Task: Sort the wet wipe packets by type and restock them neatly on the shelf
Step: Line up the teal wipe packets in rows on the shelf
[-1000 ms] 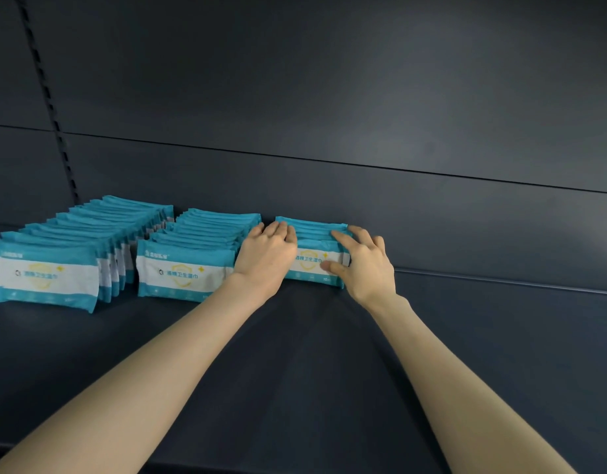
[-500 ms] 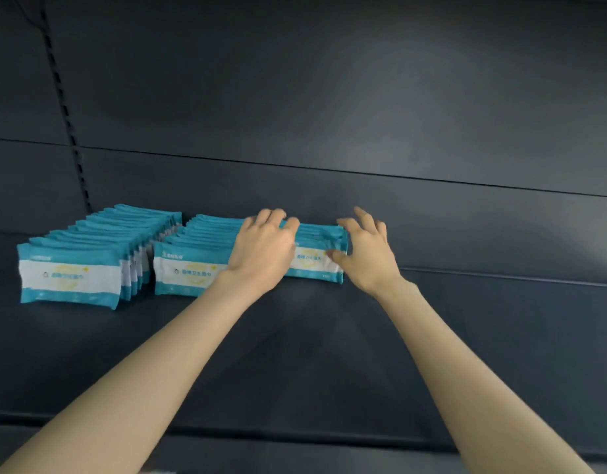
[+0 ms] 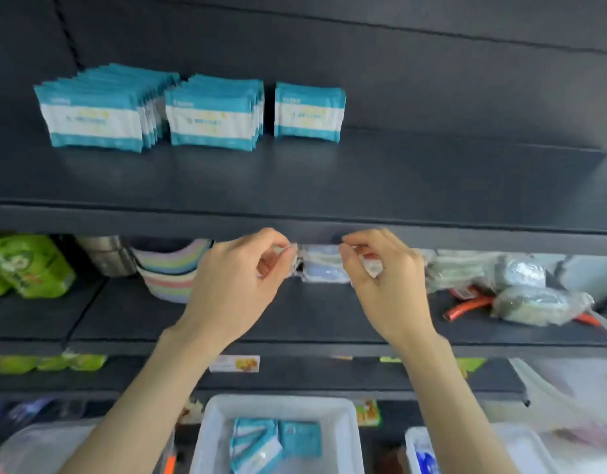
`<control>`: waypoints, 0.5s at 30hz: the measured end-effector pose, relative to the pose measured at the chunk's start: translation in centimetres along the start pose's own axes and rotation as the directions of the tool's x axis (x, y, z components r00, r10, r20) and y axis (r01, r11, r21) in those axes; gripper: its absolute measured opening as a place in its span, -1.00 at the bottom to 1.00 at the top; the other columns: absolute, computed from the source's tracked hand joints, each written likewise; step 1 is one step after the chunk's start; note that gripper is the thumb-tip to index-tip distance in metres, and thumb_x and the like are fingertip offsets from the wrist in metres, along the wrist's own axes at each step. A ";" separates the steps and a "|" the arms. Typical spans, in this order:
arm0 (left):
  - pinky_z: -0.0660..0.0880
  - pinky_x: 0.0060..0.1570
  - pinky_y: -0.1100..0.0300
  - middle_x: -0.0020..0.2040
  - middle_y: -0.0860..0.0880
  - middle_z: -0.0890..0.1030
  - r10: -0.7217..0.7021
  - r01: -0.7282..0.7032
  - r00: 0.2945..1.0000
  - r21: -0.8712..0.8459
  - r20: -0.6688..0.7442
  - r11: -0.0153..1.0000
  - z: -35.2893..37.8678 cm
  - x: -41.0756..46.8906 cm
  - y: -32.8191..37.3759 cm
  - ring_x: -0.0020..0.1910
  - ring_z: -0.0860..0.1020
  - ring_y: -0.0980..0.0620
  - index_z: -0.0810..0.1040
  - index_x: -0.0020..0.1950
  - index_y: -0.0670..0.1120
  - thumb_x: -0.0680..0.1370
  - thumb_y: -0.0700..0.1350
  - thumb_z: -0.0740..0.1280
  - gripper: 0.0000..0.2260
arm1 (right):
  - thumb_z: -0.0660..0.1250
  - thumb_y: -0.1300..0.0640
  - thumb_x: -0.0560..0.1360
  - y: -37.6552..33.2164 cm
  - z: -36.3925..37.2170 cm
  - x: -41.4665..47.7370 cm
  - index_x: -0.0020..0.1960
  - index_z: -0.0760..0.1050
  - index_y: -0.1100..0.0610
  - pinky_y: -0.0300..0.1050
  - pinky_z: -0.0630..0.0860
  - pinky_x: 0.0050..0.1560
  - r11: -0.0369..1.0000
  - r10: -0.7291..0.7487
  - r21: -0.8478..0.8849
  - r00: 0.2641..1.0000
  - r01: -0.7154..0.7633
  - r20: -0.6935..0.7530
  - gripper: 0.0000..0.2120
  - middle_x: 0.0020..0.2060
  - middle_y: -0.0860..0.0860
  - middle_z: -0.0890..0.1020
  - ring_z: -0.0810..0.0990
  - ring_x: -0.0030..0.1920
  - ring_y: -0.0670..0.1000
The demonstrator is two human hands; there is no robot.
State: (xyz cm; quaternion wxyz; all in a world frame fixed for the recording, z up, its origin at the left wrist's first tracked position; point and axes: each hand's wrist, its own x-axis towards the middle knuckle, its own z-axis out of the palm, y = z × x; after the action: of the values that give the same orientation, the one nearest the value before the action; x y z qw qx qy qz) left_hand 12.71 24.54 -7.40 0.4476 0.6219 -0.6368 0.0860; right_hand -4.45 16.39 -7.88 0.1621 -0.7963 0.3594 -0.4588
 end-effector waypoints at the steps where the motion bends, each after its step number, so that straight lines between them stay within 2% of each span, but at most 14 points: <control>1: 0.52 -0.39 0.10 -0.35 0.08 0.60 -0.044 0.045 0.998 -0.005 0.045 0.999 0.9 -2.2 -0.1 -0.41 0.55 0.06 0.59 -0.13 -0.07 0.51 0.07 0.22 -0.74 | 0.30 0.11 0.49 0.9 0.6 -2.4 -0.10 0.61 0.15 -0.12 0.49 -0.20 0.999 0.035 0.002 0.999 -0.035 0.040 -0.86 -0.19 -0.01 0.63 0.57 -0.21 -0.09; 4: 0.54 -0.35 0.07 -0.34 0.08 0.61 -0.208 0.210 0.960 0.011 0.189 0.978 4.4 -9.4 -1.1 -0.38 0.57 0.03 0.58 -0.13 -0.06 0.49 0.08 0.23 -0.74 | 0.34 0.19 0.49 4.3 2.7 -9.8 -0.09 0.62 0.17 -0.17 0.53 -0.22 0.988 0.152 -0.025 0.966 -0.150 0.211 -0.91 -0.16 0.02 0.63 0.61 -0.23 -0.05; 7: 0.56 -0.30 0.05 -0.30 0.06 0.65 -0.401 0.399 0.864 0.072 0.304 0.914 8.2 -17.0 -2.1 -0.35 0.60 0.02 0.58 -0.12 -0.06 0.49 0.03 0.30 -0.82 | 0.36 0.23 0.49 7.9 5.0 -17.0 -0.07 0.61 0.18 -0.10 0.57 -0.20 0.956 0.294 -0.085 0.890 -0.282 0.348 -0.94 -0.13 0.05 0.64 0.63 -0.21 0.02; 9: 0.56 -0.24 0.05 -0.24 0.00 0.67 -0.534 0.529 0.765 0.122 0.359 0.840 10.6 -21.8 -2.8 -0.29 0.61 -0.01 0.60 -0.08 -0.08 0.51 -0.05 0.37 -0.89 | 0.35 0.22 0.50 10.1 6.6 -21.3 -0.04 0.61 0.19 -0.04 0.57 -0.18 0.923 0.383 -0.142 0.820 -0.358 0.425 -0.92 -0.10 0.08 0.64 0.63 -0.16 0.06; 11: 0.54 -0.19 0.06 -0.19 -0.02 0.67 -0.645 0.643 0.634 0.172 0.427 0.746 13.1 -26.5 -4.0 -0.23 0.61 -0.04 0.61 -0.02 -0.10 0.51 -0.11 0.38 -0.90 | 0.34 0.21 0.51 12.2 8.7 -25.5 0.00 0.60 0.19 0.04 0.58 -0.12 0.864 0.494 -0.180 0.724 -0.470 0.481 -0.89 -0.04 0.10 0.64 0.63 -0.10 0.07; 15: 0.54 -0.12 0.02 -0.15 -0.03 0.66 -0.748 0.749 0.457 0.245 0.481 0.615 17.3 -34.0 -6.9 -0.19 0.62 -0.06 0.60 0.01 -0.11 0.50 -0.12 0.38 -0.88 | 0.33 0.21 0.51 15.9 12.9 -32.1 0.03 0.59 0.20 0.07 0.55 -0.02 0.771 0.605 -0.242 0.558 -0.589 0.568 -0.87 -0.01 0.10 0.63 0.62 -0.07 0.10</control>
State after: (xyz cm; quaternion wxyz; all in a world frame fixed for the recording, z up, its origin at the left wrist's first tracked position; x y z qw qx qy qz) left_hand 4.81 35.84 -43.65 0.2412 0.8339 -0.3967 -0.2984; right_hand -10.59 27.69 -43.74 0.4057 -0.7329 0.5393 -0.0860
